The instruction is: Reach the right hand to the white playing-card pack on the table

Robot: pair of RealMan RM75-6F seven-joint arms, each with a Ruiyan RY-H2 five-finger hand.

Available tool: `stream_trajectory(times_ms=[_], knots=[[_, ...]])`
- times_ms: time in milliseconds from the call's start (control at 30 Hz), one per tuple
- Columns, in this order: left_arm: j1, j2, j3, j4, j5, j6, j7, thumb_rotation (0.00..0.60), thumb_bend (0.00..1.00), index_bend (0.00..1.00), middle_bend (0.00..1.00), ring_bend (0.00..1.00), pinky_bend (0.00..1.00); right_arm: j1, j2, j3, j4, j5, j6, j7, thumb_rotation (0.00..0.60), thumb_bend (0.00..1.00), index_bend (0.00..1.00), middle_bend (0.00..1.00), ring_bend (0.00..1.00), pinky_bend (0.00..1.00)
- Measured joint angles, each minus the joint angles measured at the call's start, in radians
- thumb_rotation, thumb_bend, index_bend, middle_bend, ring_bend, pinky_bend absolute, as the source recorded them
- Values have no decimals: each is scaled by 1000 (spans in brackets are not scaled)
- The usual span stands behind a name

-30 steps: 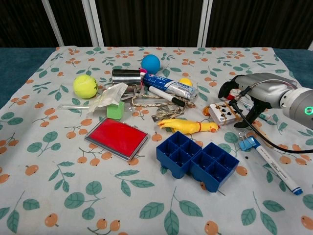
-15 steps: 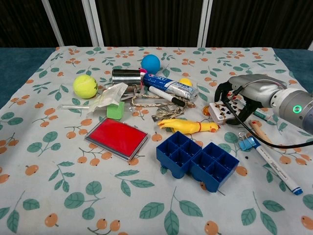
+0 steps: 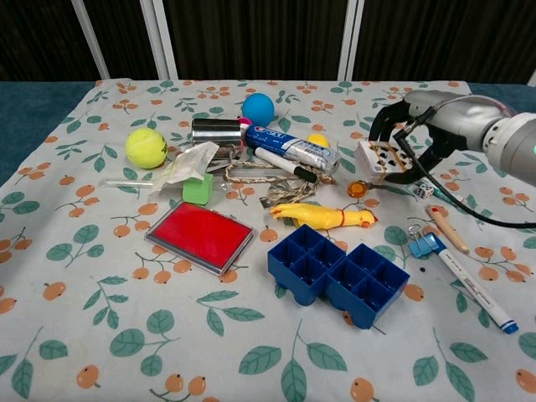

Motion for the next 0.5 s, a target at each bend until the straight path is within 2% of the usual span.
stream_trajectory(times_ms=[200,367,500], knots=[[2,0,2,-4,5,5,1,600,504,0,0,61,89,-34,121,49,-148,3,-12,226,600,373,396,441,188,212],[2,-2,3,-4,7,5,4,600,505,0,0,61,89,-63,220,83,-232,-27,-52,503,600,365,396,436,188,212],[3,-4,4,-5,9,8,8,600,505,0,0,61,89,-86,286,98,-265,-99,-73,754,600,356,396,433,186,212]])
